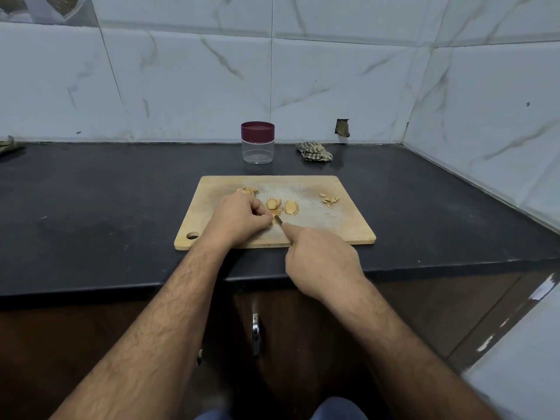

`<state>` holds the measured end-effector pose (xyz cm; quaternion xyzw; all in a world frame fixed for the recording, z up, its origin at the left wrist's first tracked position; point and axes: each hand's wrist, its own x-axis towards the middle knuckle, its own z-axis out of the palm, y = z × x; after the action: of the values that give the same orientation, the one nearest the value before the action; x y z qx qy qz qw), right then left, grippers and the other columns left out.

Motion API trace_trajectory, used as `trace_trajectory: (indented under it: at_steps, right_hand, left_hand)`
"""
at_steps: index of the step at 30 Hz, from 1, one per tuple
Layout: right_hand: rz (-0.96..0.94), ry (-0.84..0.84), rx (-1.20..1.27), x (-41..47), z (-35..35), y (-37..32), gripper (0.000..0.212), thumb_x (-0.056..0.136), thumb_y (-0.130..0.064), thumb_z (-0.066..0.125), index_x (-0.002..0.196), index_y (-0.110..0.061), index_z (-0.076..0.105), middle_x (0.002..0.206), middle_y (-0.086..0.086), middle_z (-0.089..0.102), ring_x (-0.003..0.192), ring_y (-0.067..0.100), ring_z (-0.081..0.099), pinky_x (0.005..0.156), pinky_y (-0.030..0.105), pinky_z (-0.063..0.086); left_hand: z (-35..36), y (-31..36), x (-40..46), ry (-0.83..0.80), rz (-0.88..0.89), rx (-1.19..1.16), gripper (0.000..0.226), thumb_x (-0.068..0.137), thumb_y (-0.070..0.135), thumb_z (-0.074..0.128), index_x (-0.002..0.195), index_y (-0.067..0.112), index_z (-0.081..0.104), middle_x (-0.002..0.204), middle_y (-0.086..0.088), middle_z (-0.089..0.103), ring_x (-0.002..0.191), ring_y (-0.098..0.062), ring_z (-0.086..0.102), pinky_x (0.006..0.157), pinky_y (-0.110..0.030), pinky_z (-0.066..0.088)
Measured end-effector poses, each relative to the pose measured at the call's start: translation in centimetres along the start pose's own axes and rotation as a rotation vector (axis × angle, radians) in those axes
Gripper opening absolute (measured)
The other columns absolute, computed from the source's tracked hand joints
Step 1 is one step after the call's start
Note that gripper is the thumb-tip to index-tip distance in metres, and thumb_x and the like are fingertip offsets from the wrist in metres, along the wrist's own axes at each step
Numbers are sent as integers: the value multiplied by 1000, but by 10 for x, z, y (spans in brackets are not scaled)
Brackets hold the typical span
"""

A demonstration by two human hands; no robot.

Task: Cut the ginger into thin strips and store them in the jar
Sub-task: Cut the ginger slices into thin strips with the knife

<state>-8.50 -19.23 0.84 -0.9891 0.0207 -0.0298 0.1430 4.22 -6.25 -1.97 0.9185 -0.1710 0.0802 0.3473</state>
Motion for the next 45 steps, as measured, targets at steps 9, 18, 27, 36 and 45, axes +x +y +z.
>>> trace_trajectory:
  at_steps: [9, 18, 27, 36, 45]
  right_hand:
    - [-10, -15, -16, 6, 3, -7, 51, 96, -19, 45, 144, -35, 40, 114, 2, 61, 101, 23, 55, 72, 33, 40]
    - [-30, -10, -71, 2, 4, -5, 51, 97, -16, 45, 144, -36, 40, 115, 3, 62, 102, 24, 57, 70, 34, 42]
    - [8, 10, 27, -3, 3, 4, 60, 97, -17, 44, 150, -42, 32, 124, -2, 61, 111, 21, 56, 75, 34, 44]
    - [-7, 0, 28, 6, 3, -3, 53, 98, -20, 45, 148, -39, 37, 123, 1, 61, 109, 22, 56, 76, 35, 45]
    - [-10, -21, -9, 7, 6, -6, 48, 97, -18, 44, 142, -34, 43, 117, 3, 62, 95, 22, 52, 71, 34, 41]
  left_hand:
    - [3, -2, 2, 32, 8, 14, 10, 79, 17, 71, 72, 20, 78, 77, 13, 72, 75, 1, 60, 63, -11, 41]
    - [4, -2, 2, 31, 4, 21, 11, 79, 18, 72, 70, 22, 76, 76, 14, 71, 77, 0, 60, 64, -12, 40]
    - [2, -5, 4, 22, -4, -35, 9, 80, 19, 73, 74, 22, 78, 77, 17, 70, 80, 1, 61, 73, -20, 46]
    - [3, -8, 6, 39, -12, -47, 8, 78, 17, 73, 74, 21, 77, 77, 14, 72, 83, -4, 63, 74, -23, 49]
    - [3, -5, 8, 37, -33, -6, 9, 78, 17, 71, 71, 18, 76, 78, 13, 72, 83, -2, 64, 71, -20, 48]
